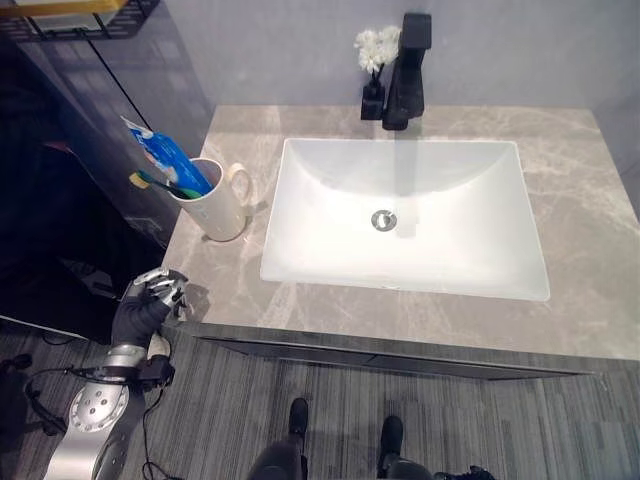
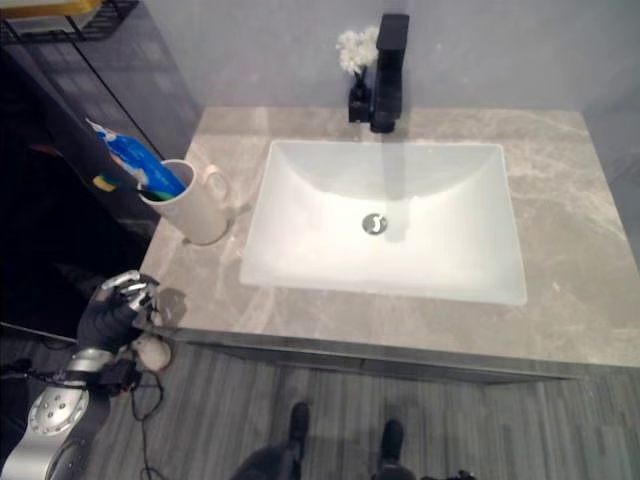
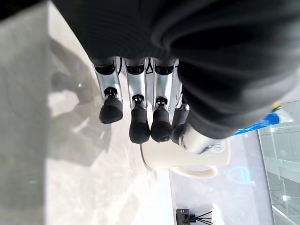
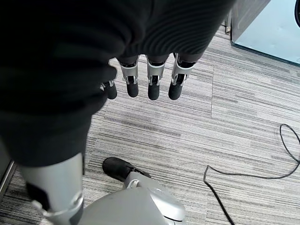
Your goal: Put brush and paste in cup on sink, flatten towel.
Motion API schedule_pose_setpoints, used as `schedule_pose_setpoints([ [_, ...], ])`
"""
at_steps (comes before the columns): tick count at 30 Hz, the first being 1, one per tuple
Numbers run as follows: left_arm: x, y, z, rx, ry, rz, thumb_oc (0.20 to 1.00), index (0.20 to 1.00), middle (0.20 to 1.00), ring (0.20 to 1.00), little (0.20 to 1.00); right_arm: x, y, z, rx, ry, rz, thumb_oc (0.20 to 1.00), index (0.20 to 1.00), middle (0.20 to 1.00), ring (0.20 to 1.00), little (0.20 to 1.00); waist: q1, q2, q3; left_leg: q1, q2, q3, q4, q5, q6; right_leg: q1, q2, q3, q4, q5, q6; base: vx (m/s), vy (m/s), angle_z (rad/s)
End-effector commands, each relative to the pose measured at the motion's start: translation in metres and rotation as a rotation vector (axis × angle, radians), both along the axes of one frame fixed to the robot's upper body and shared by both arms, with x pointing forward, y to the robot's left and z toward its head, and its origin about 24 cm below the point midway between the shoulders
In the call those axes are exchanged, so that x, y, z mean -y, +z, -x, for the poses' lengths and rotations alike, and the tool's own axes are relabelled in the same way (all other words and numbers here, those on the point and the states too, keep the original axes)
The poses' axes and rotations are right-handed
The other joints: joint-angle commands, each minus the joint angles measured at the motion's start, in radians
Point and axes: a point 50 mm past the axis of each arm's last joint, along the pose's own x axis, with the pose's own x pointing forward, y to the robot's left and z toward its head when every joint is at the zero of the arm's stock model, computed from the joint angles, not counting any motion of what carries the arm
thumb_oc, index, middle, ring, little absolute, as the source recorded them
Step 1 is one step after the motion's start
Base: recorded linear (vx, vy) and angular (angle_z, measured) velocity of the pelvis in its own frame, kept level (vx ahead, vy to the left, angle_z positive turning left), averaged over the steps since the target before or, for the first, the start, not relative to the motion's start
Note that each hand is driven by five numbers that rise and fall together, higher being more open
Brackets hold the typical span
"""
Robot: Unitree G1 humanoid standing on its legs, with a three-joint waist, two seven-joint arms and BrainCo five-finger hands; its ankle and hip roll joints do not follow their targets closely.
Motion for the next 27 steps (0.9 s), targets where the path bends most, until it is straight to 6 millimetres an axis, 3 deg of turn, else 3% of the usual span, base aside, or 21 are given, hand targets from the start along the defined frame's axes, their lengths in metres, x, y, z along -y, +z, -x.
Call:
schedule_pose_setpoints([
  [1,-0.001,0.015,-0.004,0.091,0.030,0.042,0.200,0.200,0.200,0.200,0.200,-0.002,0.004,-0.021,0.030,0.054,0.020,1.000,1.000,1.000,1.000,1.000,-0.021,-0.030,0.009,-0.043,-0.033,-0.005,0.003,0.005,-0.003,-0.017,-0.017,0.002,0.007,-0.008,0.004,0.00,0.010,-0.05],
  [8,-0.001,0.017,-0.015,0.114,0.061,0.061,0.200,0.200,0.200,0.200,0.200,-0.003,0.008,-0.036,0.072,0.051,0.028,1.000,1.000,1.000,1.000,1.000,-0.032,-0.026,0.011,-0.061,-0.028,0.013,0.003,0.008,-0.007,-0.041,-0.017,0.019,0.007,-0.006,0.004,0.01,0.002,-0.06],
  [16,0.000,0.021,-0.028,0.130,0.080,0.087,0.200,0.200,0.200,0.200,0.200,-0.002,0.007,-0.030,0.037,0.063,0.044,1.000,1.000,1.000,1.000,1.000,-0.050,-0.029,0.014,-0.072,-0.022,0.021,0.003,0.008,-0.010,-0.058,-0.016,0.032,0.007,-0.003,0.006,0.01,-0.002,-0.04],
  [27,0.000,0.045,-0.049,0.232,0.136,0.083,0.200,0.200,0.200,0.200,0.200,-0.005,0.008,-0.036,0.047,0.083,0.050,1.000,1.000,1.000,1.000,1.000,-0.070,-0.044,0.013,-0.094,-0.009,0.037,0.003,0.013,-0.017,-0.093,-0.010,0.052,0.007,0.001,0.003,0.01,-0.012,-0.08],
])
